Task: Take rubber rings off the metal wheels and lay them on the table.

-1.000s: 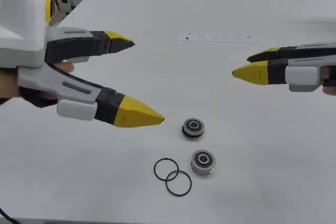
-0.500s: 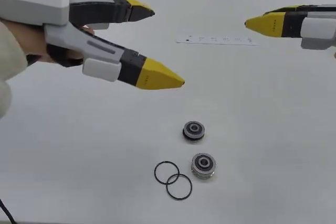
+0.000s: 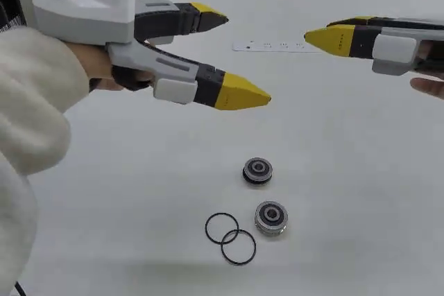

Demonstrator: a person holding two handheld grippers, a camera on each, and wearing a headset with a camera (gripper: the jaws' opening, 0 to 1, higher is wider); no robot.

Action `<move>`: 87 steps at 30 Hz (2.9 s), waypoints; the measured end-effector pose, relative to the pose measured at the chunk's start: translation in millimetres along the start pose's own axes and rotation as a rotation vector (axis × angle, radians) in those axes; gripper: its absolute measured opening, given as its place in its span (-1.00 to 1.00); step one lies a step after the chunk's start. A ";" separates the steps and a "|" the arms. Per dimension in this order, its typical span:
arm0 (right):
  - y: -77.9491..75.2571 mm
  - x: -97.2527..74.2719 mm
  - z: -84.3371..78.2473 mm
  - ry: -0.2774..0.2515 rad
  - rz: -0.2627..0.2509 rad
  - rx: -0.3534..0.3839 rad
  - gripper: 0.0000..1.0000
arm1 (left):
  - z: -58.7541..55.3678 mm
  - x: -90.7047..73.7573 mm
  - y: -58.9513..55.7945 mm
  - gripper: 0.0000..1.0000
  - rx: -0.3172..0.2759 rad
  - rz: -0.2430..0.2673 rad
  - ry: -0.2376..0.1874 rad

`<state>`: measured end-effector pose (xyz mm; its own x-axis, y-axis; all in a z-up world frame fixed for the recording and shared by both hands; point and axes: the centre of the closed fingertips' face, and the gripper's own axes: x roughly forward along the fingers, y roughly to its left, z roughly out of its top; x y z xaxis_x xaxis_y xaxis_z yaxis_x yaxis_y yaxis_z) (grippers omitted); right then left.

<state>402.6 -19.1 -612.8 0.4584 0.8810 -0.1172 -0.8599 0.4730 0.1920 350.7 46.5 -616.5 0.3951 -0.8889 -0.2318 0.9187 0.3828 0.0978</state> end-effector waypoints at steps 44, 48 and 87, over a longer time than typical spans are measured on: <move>14.2 14.7 -152.6 0.404 0.109 -0.022 -0.02 | -125.8 45.0 -12.6 0.22 -0.123 0.002 0.186; 19.2 15.8 -161.0 0.427 0.125 -0.059 -0.05 | -133.2 46.5 -14.3 0.22 -0.136 0.007 0.199; 38.4 29.0 -196.9 0.520 0.190 -0.173 -0.44 | -161.7 62.8 -26.6 -0.47 -0.156 0.026 0.249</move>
<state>338.6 22.1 -800.7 0.1591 0.8074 -0.5681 -0.9606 0.2595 0.0997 350.8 21.2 -790.2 0.3884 -0.7965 -0.4633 0.8891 0.4561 -0.0387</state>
